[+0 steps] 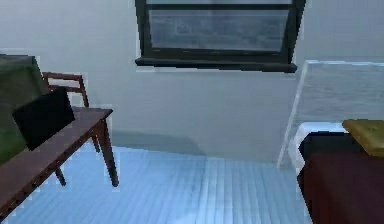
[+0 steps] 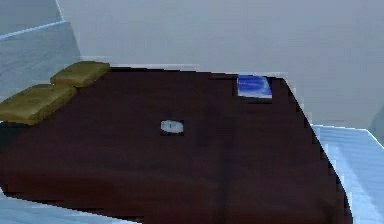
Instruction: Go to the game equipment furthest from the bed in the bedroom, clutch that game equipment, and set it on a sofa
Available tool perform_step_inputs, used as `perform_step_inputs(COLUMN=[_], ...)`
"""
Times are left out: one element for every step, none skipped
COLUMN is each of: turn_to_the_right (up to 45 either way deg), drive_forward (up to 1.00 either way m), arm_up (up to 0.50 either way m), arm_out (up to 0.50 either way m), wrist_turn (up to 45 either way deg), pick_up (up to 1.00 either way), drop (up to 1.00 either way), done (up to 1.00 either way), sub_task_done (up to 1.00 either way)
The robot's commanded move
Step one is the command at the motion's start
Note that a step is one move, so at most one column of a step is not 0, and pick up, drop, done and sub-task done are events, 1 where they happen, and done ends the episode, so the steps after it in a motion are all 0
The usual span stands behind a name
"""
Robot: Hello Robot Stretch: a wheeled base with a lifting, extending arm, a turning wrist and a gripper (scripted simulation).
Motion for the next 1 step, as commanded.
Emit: perform_step_inputs(turn_to_the_right=[3.0], drive_forward=[0.00], arm_up=[0.00], arm_out=[0.00], wrist_turn=[0.0], pick_up=[0.00], drop=[0.00], done=[0.00], sub_task_done=[0.00])
